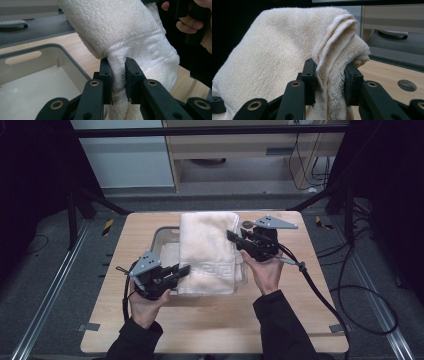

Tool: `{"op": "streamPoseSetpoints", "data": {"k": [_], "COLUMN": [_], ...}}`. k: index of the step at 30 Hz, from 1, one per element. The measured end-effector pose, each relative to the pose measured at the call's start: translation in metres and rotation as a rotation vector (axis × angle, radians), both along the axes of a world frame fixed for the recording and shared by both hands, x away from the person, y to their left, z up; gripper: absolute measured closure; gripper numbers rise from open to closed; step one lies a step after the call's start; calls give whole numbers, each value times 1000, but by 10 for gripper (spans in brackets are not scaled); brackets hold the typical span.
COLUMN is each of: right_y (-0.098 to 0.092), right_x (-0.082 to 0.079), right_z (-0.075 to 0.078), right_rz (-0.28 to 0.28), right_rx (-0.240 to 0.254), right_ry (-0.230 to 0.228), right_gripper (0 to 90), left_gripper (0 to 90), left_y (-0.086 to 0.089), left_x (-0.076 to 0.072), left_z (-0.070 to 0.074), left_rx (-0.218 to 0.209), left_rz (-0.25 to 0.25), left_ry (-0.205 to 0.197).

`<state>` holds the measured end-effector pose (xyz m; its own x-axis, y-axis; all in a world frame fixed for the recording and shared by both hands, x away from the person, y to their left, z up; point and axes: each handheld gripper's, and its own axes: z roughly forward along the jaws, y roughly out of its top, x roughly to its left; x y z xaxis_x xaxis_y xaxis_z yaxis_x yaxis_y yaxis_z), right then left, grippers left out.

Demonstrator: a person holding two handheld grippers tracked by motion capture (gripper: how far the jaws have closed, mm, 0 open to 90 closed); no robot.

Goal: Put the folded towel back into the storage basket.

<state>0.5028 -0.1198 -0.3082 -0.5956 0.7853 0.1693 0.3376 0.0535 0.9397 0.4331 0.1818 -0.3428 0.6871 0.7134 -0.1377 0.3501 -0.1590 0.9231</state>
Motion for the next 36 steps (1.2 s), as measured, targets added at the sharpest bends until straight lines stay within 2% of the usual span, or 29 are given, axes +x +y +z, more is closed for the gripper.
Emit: {"op": "streamPoseSetpoints", "data": {"k": [4,23,33,36], "right_y": [11,53,70,73], "right_x": [2,13,20,23], "right_z": [2,14,13,10], "right_rz": [7,33,39,44], "right_rx": [-8,-7,-5,20], "right_ry": [-3,-21,-17,-7], "right_gripper": [677,676,676,676], "left_gripper": [773,773,774,774], "left_y": [10,44,60,64], "left_x": [0,-2,1,2], "left_z": [2,9,9,9], "left_rx": [-13,-41,-51,-58], "left_rz": [16,82,117,121], "left_ry": [8,-3,3,9]}}
